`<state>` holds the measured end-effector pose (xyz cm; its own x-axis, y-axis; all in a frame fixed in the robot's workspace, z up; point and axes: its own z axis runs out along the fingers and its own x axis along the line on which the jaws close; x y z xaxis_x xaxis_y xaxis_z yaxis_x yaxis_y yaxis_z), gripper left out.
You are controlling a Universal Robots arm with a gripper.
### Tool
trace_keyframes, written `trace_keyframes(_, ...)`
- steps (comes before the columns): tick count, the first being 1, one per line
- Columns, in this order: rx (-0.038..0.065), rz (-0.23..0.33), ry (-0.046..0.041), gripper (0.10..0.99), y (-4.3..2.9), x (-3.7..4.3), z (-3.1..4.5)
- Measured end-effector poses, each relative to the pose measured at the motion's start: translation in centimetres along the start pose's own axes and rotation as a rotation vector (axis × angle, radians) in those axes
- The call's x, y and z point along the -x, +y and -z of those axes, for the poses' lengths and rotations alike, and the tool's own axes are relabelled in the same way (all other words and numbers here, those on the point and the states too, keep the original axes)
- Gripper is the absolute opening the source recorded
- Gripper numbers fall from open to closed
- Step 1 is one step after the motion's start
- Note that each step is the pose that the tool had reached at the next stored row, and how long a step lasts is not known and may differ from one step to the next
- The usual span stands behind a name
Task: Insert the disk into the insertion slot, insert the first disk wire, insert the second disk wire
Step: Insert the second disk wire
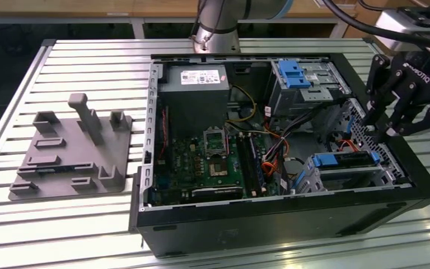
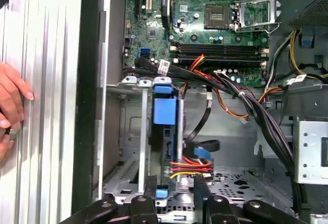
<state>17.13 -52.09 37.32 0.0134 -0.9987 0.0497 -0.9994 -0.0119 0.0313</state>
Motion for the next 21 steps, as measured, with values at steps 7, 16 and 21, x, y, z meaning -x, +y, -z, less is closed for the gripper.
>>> trace_keyframes(7,0.001,-0.002,0.0588,0.416,-0.02,2.03,0.03)
trace_keyframes(16,0.002,-0.004,0.1270,0.416,1.19,4.52,-0.03)
trace_keyframes(21,0.002,-0.005,0.1717,0.416,2.84,4.75,-0.18)
